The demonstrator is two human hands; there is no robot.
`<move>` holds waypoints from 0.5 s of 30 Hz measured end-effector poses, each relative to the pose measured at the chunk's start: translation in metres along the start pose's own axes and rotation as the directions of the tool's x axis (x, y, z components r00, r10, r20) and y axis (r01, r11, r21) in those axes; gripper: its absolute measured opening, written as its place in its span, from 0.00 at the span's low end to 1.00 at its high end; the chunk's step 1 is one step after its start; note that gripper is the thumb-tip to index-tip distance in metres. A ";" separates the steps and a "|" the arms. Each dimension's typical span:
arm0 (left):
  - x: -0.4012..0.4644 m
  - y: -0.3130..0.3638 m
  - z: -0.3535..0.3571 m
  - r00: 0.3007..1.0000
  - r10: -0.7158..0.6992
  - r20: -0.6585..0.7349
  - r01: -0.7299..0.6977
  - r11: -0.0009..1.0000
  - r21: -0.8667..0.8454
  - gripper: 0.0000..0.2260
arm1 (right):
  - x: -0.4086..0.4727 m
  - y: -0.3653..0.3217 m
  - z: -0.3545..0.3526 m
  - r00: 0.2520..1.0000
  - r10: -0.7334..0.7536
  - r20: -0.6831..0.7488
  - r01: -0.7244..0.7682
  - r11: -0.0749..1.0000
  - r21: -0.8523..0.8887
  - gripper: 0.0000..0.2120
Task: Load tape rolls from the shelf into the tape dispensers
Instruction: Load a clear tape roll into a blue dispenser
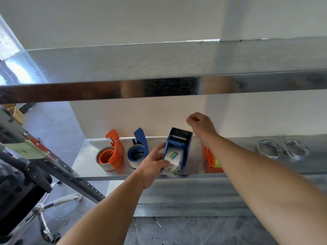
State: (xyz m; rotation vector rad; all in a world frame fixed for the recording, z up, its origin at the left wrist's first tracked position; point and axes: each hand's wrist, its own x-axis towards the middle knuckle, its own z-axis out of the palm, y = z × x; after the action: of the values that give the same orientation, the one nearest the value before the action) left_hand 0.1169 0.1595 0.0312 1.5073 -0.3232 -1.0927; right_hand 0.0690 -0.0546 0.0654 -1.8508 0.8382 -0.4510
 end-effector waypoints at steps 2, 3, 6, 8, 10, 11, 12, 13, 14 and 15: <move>0.001 0.002 0.002 1.000 0.009 -0.017 -0.010 1.000 -0.023 0.31 | -0.002 0.001 0.001 0.997 0.004 0.081 -0.003 1.000 -0.011 0.06; 0.001 0.003 0.002 1.000 0.014 -0.028 -0.015 0.999 -0.038 0.31 | -0.004 0.002 0.001 0.994 0.017 0.109 -0.015 1.000 -0.013 0.07; 0.004 0.005 0.006 0.998 0.025 -0.052 -0.028 0.997 -0.068 0.30 | -0.009 0.003 0.003 0.986 0.040 0.160 -0.039 0.999 -0.012 0.15; 0.005 0.006 0.007 0.998 0.025 -0.065 -0.029 0.997 -0.064 0.29 | -0.012 0.004 0.004 0.985 0.060 0.162 -0.063 0.998 0.012 0.18; 0.005 0.007 0.009 0.996 0.031 -0.083 -0.036 0.998 -0.052 0.28 | -0.014 0.004 0.006 0.982 0.077 0.174 -0.083 0.996 0.031 0.18; 0.005 0.007 0.011 0.995 0.033 -0.091 -0.038 0.998 -0.051 0.28 | -0.015 0.005 0.007 0.980 0.088 0.178 -0.095 0.995 0.030 0.17; 0.005 0.008 0.012 0.995 0.030 -0.099 -0.036 0.998 -0.056 0.27 | -0.015 0.006 0.008 0.979 0.102 0.178 -0.108 0.994 0.024 0.17; 0.004 0.008 0.014 0.994 0.028 -0.107 -0.034 0.998 -0.061 0.27 | -0.017 0.007 0.009 0.977 0.116 0.180 -0.122 0.992 0.023 0.18; 0.004 0.008 0.015 0.993 0.026 -0.116 -0.034 0.997 -0.066 0.26 | -0.018 0.007 0.010 0.974 0.130 0.188 -0.136 0.990 0.021 0.18; 0.005 0.007 0.016 0.992 0.023 -0.125 -0.032 0.997 -0.067 0.27 | -0.019 0.008 0.011 0.969 0.144 0.201 -0.150 0.989 0.014 0.19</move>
State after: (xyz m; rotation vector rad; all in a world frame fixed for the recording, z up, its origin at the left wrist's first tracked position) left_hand 0.1099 0.1443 0.0377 1.4978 -0.2180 -0.9742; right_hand 0.0601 -0.0355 0.0549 -1.7588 0.8205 -0.1797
